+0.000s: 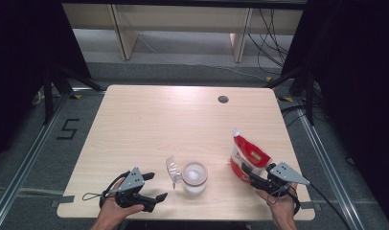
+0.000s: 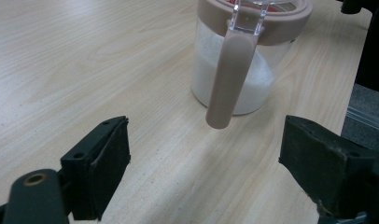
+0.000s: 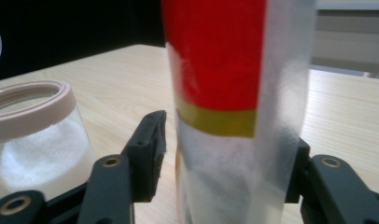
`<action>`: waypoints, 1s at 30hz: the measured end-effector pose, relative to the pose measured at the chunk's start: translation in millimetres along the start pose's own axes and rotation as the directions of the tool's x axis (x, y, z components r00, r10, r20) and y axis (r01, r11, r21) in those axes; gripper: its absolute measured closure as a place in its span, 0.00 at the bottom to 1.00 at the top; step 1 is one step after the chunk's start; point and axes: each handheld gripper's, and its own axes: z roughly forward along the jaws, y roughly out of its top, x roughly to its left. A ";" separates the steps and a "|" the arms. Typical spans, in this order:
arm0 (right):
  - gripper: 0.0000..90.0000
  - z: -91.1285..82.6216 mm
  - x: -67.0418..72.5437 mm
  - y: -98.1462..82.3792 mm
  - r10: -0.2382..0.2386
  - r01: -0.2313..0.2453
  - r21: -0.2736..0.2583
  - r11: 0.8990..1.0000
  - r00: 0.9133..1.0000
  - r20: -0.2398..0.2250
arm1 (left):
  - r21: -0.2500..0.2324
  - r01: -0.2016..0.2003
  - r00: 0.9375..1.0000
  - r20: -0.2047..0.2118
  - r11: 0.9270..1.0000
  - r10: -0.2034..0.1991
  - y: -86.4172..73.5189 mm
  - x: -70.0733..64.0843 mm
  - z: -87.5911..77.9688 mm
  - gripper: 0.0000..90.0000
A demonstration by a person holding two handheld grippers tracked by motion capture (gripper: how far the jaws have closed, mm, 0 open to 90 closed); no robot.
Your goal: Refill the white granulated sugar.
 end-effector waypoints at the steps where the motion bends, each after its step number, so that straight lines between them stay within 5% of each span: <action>1: 0.47 -2.2 1.4 1.2 -0.010 0.010 0.003 1.000 1.000 0.019 | -0.001 -0.001 1.000 0.000 1.000 0.001 0.3 -0.1 -0.1 0.17; 3: 0.39 -6.1 6.8 2.5 0.048 -0.049 0.014 0.999 0.998 0.038 | 0.017 -0.017 1.000 -0.009 1.000 0.017 1.4 0.6 -2.2 0.17; 5: 0.36 -9.4 6.7 4.2 0.015 -0.016 0.015 1.000 0.999 0.044 | -0.011 0.004 1.000 0.004 1.000 -0.004 2.4 -1.2 -2.2 0.17; 9: 0.33 -21.8 13.2 2.8 0.067 -0.070 0.040 0.997 0.994 0.082 | -0.027 0.000 1.000 0.011 1.000 0.001 5.6 -0.9 -4.2 0.17; 10: 0.33 -24.3 11.2 2.2 0.039 -0.042 0.046 0.998 0.996 0.081 | -0.024 -0.014 1.000 0.014 1.000 0.015 6.7 0.3 -5.3 0.17; 12: 0.33 -29.2 15.0 1.4 0.072 -0.076 0.049 0.996 0.993 0.089 | -0.032 0.016 1.000 0.011 0.999 -0.016 8.3 -1.5 -6.3 0.17; 14: 0.33 -32.7 11.4 1.9 -0.003 -0.001 0.035 0.999 0.993 0.119 | -0.038 0.015 1.000 0.009 0.999 -0.015 11.1 -2.0 -7.7 0.17; 23: 0.33 -42.6 17.9 -0.9 0.025 -0.035 0.097 0.995 0.995 0.101 | -0.042 0.023 1.000 0.003 0.999 -0.023 20.4 -5.8 -10.6 0.18; 28: 0.32 -50.6 18.7 -2.3 -0.011 -0.001 0.090 0.996 0.992 0.123 | -0.050 0.032 0.999 -0.002 0.998 -0.032 26.0 -4.7 -12.3 0.18; 30: 0.32 -53.4 20.3 -3.3 0.010 -0.021 0.092 0.996 0.993 0.122 | -0.060 0.038 0.999 -0.006 0.997 -0.039 27.9 -5.1 -13.4 0.18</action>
